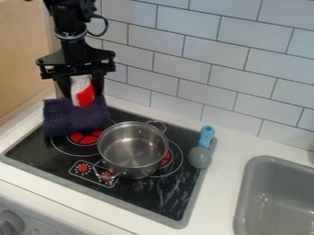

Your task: Put the red thing on the blue cloth

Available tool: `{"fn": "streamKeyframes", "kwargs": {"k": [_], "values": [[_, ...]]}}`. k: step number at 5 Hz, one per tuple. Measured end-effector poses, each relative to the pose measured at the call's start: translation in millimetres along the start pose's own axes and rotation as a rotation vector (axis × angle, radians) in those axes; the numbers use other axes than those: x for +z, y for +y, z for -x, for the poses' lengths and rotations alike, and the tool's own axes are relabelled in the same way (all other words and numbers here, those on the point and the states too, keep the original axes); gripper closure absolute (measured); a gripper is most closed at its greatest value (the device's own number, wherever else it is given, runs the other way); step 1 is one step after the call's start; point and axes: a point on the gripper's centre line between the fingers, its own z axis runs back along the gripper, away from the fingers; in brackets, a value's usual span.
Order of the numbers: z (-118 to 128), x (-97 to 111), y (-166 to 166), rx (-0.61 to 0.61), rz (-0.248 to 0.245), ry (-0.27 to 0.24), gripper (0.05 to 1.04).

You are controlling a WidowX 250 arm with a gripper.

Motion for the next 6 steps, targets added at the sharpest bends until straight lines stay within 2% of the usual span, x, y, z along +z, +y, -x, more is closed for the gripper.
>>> {"fn": "streamKeyframes", "kwargs": {"k": [2,3,4,5,6], "values": [[-26.0,-28.0,5.0,0.014,-0.005,0.028,0.491],[-21.3,-48.2,5.4,0.004,-0.017,0.079,0.491],[-22.4,-55.7,3.0,0.008,-0.010,0.083,0.491],[-24.4,-56.6,2.7,0.034,-0.015,0.078,0.408],[-22.9,-56.6,4.3,0.052,-0.029,0.096,0.139]]}}
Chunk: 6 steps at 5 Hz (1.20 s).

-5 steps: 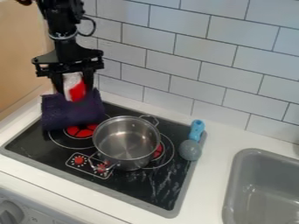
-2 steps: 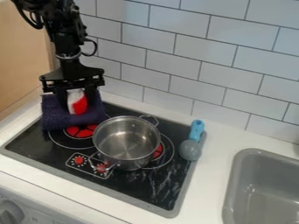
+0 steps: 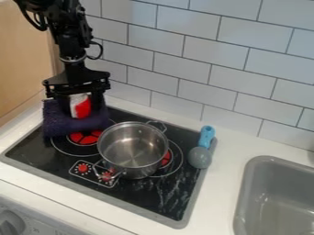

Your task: Put the red thing on the blue cloth

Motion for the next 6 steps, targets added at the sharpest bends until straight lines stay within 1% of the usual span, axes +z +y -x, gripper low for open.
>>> {"fn": "streamKeyframes", "kwargs": {"k": [1,2,4,5,6], "values": [[-1.1,0.5,-0.4,-0.002,0.003,-0.007,0.082],[6.2,5.5,1.2,-0.004,-0.002,-0.007,0.081],[6.6,49.0,-2.2,-0.043,0.049,-0.110,0.083],[10.9,74.5,1.3,-0.038,0.059,-0.170,0.083],[21.0,98.6,5.2,-0.033,0.065,-0.221,0.083]]}}
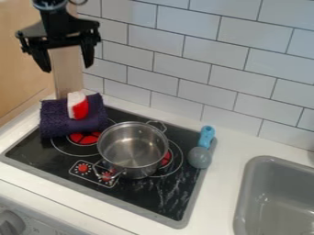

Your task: Put the red thing on the blue cloth

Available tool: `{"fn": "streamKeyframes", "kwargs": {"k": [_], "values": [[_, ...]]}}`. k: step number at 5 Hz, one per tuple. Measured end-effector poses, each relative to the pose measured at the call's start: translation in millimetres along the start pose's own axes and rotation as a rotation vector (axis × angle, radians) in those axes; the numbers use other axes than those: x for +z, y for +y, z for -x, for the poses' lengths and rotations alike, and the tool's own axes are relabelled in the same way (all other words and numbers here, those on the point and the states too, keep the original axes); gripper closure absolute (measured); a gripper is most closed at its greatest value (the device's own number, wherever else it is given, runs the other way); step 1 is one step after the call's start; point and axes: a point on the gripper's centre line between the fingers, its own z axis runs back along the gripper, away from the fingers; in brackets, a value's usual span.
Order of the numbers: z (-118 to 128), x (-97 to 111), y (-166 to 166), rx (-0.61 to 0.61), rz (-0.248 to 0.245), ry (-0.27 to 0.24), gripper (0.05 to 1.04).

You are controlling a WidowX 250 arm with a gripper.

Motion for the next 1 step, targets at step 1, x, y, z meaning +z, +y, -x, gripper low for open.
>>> {"fn": "streamKeyframes", "kwargs": {"k": [1], "values": [[-0.1,1.3,-0.5,0.006,0.002,-0.003,0.083]]}}
